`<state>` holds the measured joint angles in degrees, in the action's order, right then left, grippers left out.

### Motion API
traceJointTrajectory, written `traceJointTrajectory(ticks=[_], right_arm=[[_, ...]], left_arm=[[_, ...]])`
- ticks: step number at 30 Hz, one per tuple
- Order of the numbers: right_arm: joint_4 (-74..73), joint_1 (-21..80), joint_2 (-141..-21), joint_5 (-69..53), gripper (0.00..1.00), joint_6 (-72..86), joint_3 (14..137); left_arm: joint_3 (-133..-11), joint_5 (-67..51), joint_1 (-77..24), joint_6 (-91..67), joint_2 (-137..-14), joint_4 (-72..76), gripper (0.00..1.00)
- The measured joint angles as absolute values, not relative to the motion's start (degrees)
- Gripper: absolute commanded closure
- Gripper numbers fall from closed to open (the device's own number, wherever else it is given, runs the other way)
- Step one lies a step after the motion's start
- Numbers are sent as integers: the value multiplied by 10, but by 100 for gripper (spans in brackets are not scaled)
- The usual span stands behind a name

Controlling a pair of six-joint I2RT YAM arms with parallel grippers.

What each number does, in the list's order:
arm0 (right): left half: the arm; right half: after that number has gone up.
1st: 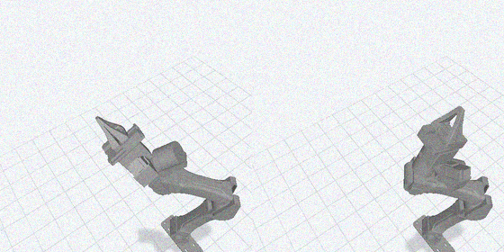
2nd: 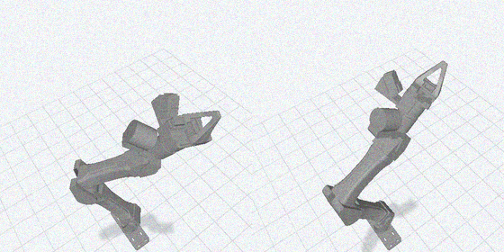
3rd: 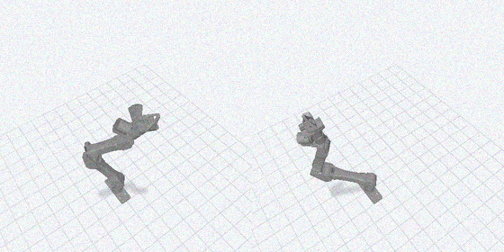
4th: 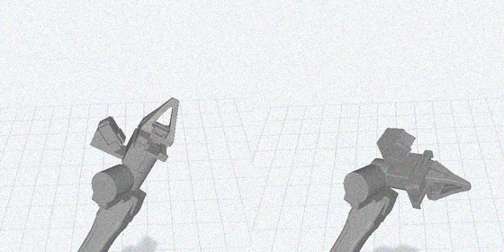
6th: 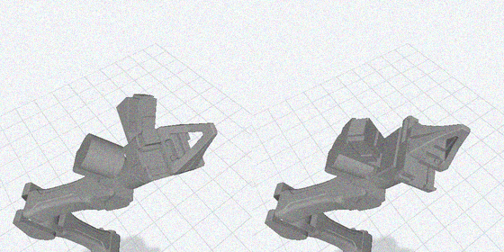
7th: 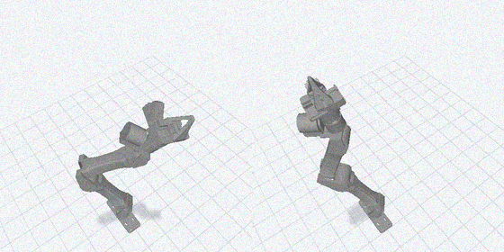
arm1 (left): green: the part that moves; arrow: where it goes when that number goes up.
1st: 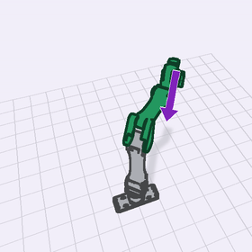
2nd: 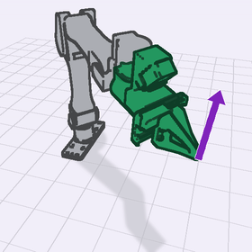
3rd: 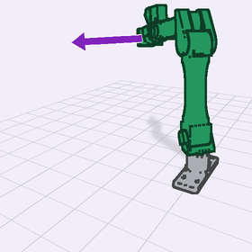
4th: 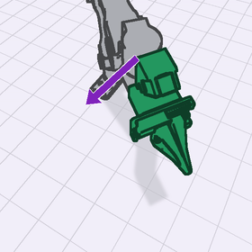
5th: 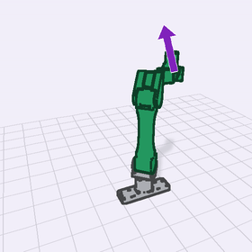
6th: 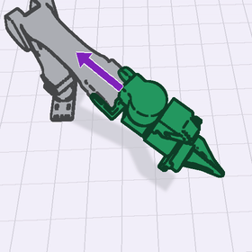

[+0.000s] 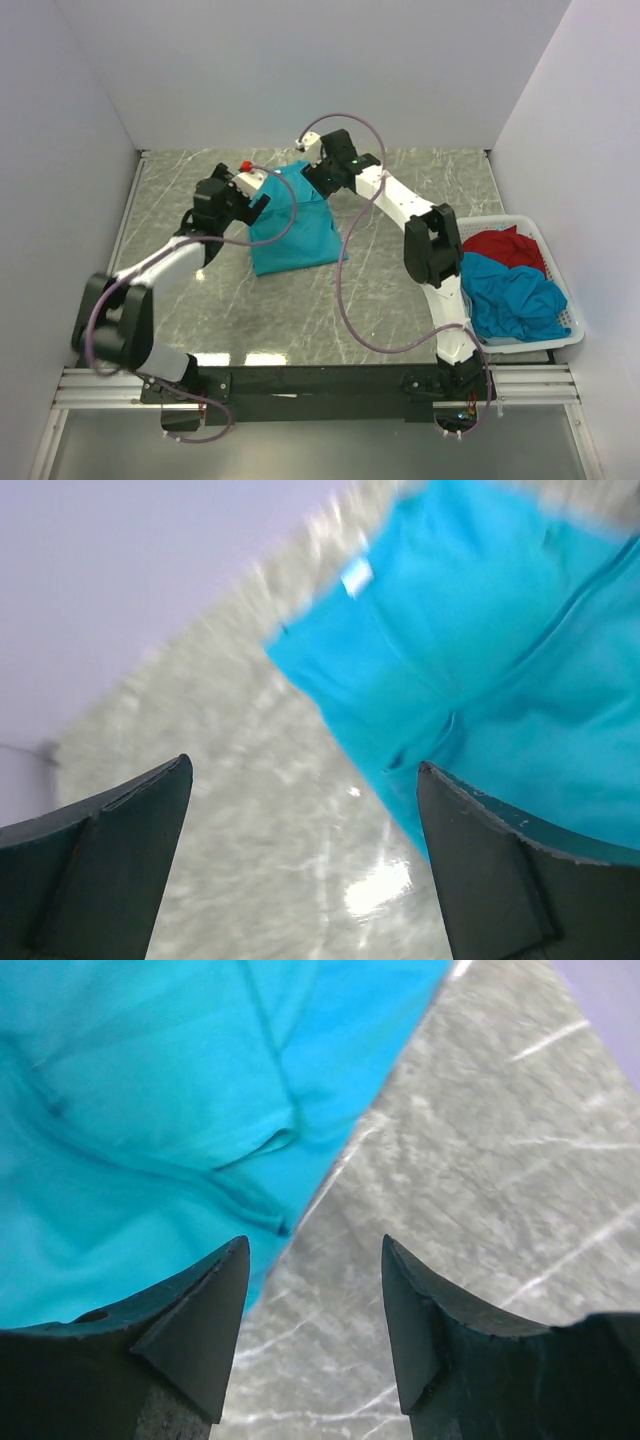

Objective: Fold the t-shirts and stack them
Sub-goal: Fold the tshirt

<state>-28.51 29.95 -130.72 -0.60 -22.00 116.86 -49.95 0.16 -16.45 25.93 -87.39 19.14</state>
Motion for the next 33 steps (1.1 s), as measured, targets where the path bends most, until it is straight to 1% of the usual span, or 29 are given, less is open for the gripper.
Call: traceJointTrajectory(ticks=[3,4,6,7,10,13,15,17,18,23,24,29,31,32,33], right_arm=[[-299,279,-1269,-91,36,-251,1130],[-314,269,-1249,-139,35,-281,1109],[-348,251,-1191,-238,25,-372,1046],[-353,243,-1151,-276,19,-432,997],[-349,248,-1019,-336,16,-570,826],[-304,295,-931,-329,18,-644,692],[-276,335,-922,-314,19,-666,647],[-252,354,-934,-301,20,-670,630],[-238,355,-941,-293,20,-670,623],[-188,350,-945,-255,22,-667,615],[-181,350,-947,-249,22,-667,615],[-146,353,-972,-220,25,-667,615],[-138,354,-985,-214,25,-670,615],[-134,354,-992,-211,26,-674,615],[-132,354,-994,-209,26,-675,615]], left_arm=[[-471,-41,-163,283,-775,186,5],[-463,-60,-167,296,-748,181,9],[-438,-103,-179,339,-697,158,12],[-423,-124,-190,362,-675,140,14],[-370,-170,-223,419,-639,90,14],[-319,-190,-241,455,-637,50,15],[-302,-191,-247,472,-651,28,16],[-302,-191,-251,481,-677,24,16],[-306,-191,-253,485,-696,22,18],[-342,-178,-258,490,-796,18,19],[-346,-173,-259,491,-810,19,20],[-353,-152,-260,491,-835,27,23],[-353,-147,-260,491,-836,30,28],[-353,-143,-261,492,-838,32,37],[-353,-140,-261,493,-839,36,42]])
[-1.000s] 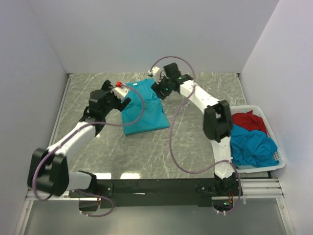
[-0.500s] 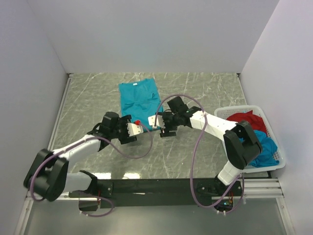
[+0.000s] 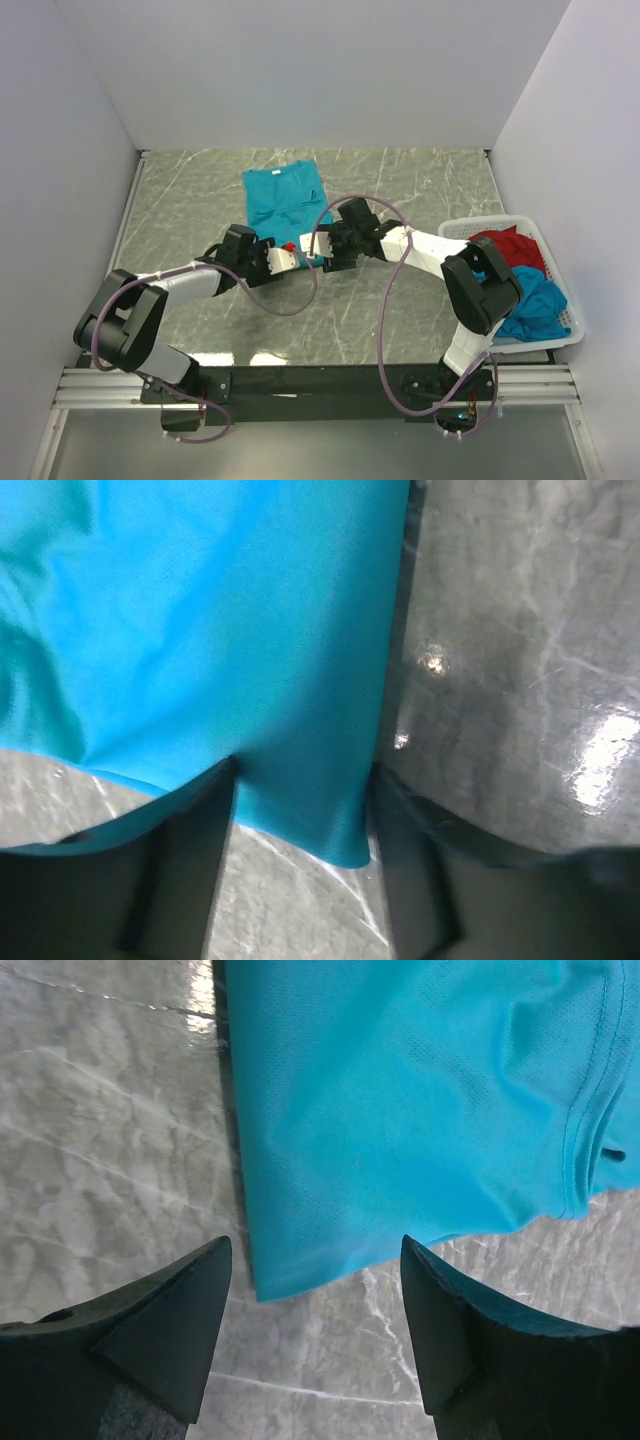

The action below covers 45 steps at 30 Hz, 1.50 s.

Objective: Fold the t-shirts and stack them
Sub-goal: Fold the tshirt

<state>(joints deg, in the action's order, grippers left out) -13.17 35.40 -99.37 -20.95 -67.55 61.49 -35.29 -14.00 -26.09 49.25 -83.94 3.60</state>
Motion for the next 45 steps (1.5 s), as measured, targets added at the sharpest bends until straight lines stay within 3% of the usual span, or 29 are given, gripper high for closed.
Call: traceJointTrajectory(ticks=[3,14,21,33,45], right_arm=[[-122,354,-1000,-204,26,-686,615],[-102,360,-1010,-211,26,-740,594],[-103,361,-1011,-226,25,-748,594],[-132,354,-1014,-260,25,-747,622],[-129,379,-1049,-194,31,-761,629]], left_arm=[[-352,-128,-261,491,-850,45,52],[-289,-100,-263,483,-814,101,69],[-275,-100,-263,483,-801,112,90],[-257,-103,-263,482,-777,126,100],[-255,-113,-263,472,-742,114,100]])
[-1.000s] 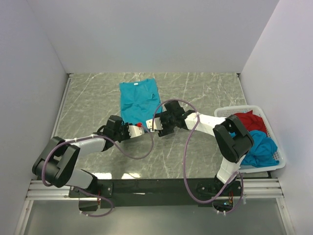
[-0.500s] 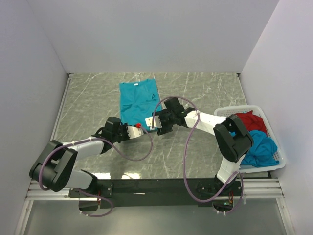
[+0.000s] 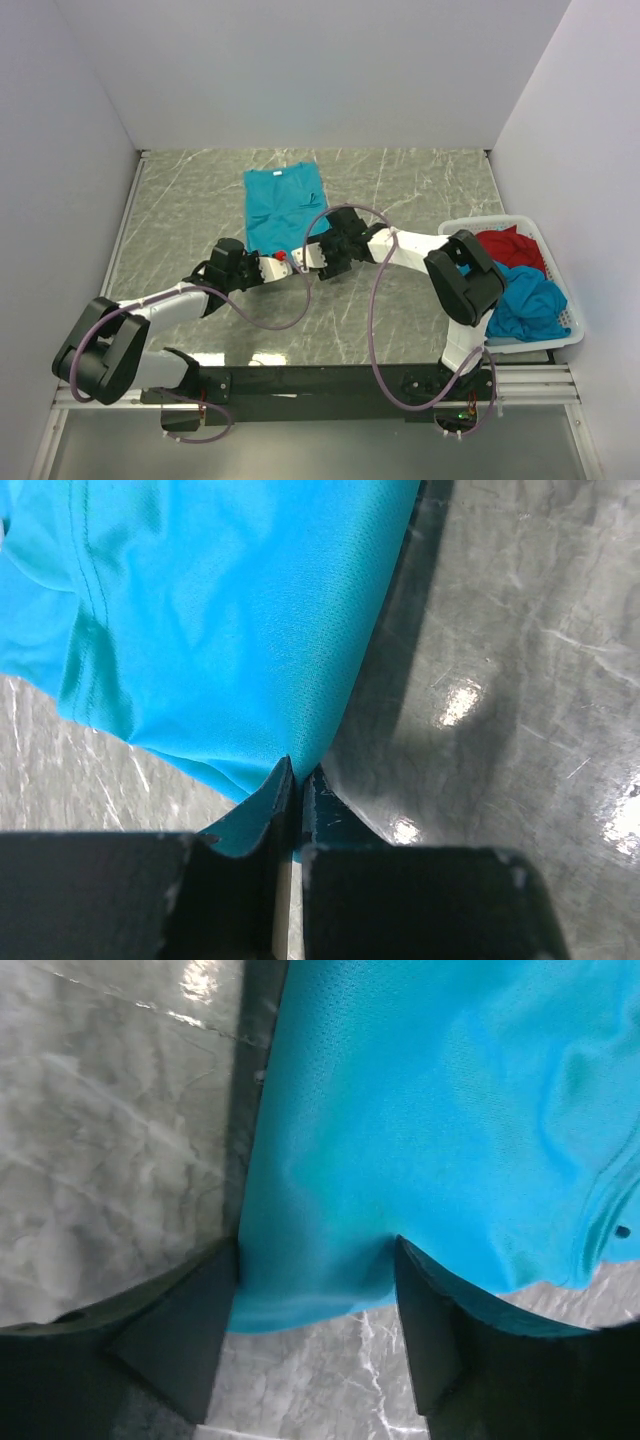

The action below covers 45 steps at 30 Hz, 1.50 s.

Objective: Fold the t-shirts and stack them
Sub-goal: Fold the tshirt

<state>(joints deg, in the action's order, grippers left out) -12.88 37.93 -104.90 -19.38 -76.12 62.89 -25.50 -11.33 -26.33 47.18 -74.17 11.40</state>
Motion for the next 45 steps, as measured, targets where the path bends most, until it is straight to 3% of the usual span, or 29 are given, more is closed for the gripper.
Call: traceJointTrajectory(ticks=[2,4,5,6,7,9,10,21,31,38,45], right_arm=[[-124,385,-1060,-180,35,-763,636],[-121,390,-1064,-166,48,-763,639],[-121,392,-1067,-160,56,-762,640],[-121,393,-1070,-154,72,-761,642],[-122,394,-1074,-150,82,-762,644],[-126,396,-1081,-146,98,-757,646],[-126,396,-1081,-145,100,-756,646],[-166,396,-978,-181,100,-760,539],[-320,458,-753,-243,100,-733,402],[-377,455,-676,-247,100,-684,413],[-415,344,-732,-248,100,-638,547]], left_arm=[[-255,-116,-263,471,-739,113,100],[-255,-119,-263,470,-739,112,100],[-255,-120,-263,469,-739,110,100],[-255,-122,-263,469,-739,109,100],[-255,-123,-263,468,-739,108,100],[-255,-125,-263,468,-739,104,100],[-255,-127,-263,468,-739,102,100],[-255,-189,-271,446,-696,27,100],[-256,-261,-399,377,-608,-111,100],[-286,-255,-421,364,-559,-167,100],[-392,-238,-369,418,-633,-158,100]])
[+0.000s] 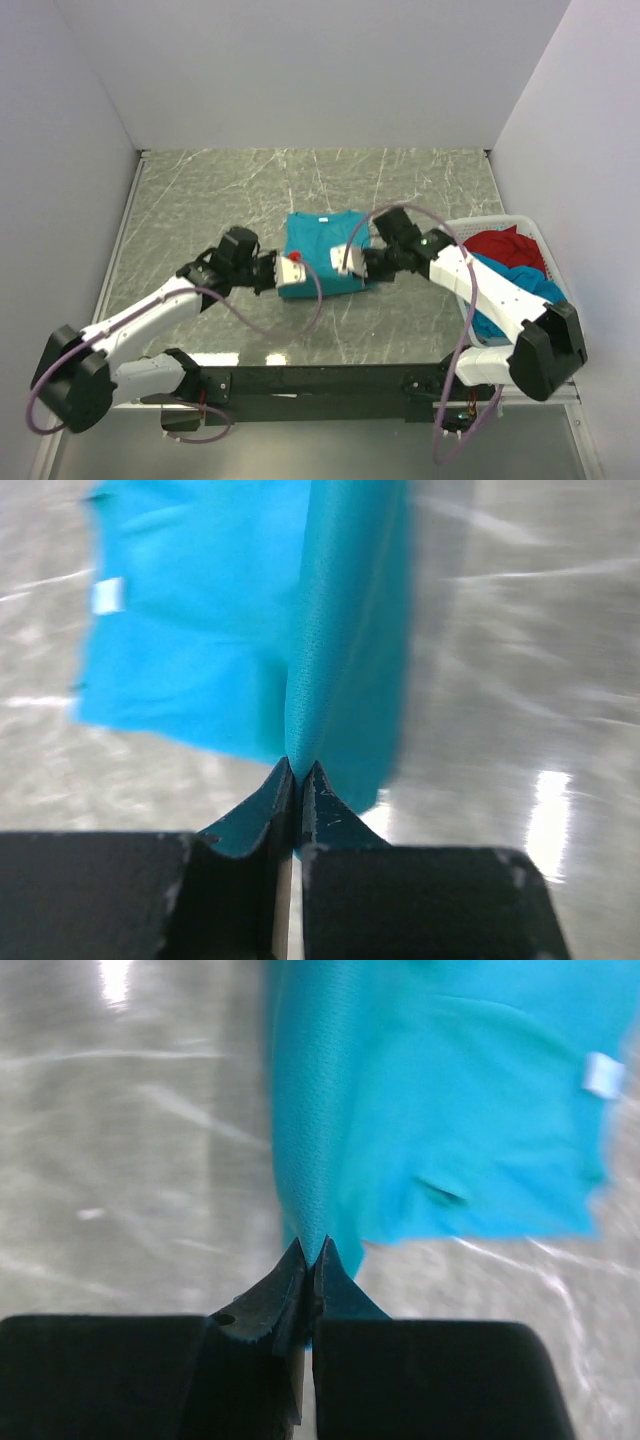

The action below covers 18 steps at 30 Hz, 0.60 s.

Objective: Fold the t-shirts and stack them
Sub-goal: Fold the tshirt

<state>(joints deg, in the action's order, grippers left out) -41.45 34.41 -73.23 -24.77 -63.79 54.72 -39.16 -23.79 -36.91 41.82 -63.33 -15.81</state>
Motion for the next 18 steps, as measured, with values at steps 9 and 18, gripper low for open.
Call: traceJointTrajectory(ticks=[9,18], right_arm=[[-379,270,-905,-214,100,-549,739],[-324,249,-1065,-130,100,-451,870]], left_arm=[[-524,-253,-258,467,-840,-53,100],[-625,-230,-226,453,-1004,46,100]])
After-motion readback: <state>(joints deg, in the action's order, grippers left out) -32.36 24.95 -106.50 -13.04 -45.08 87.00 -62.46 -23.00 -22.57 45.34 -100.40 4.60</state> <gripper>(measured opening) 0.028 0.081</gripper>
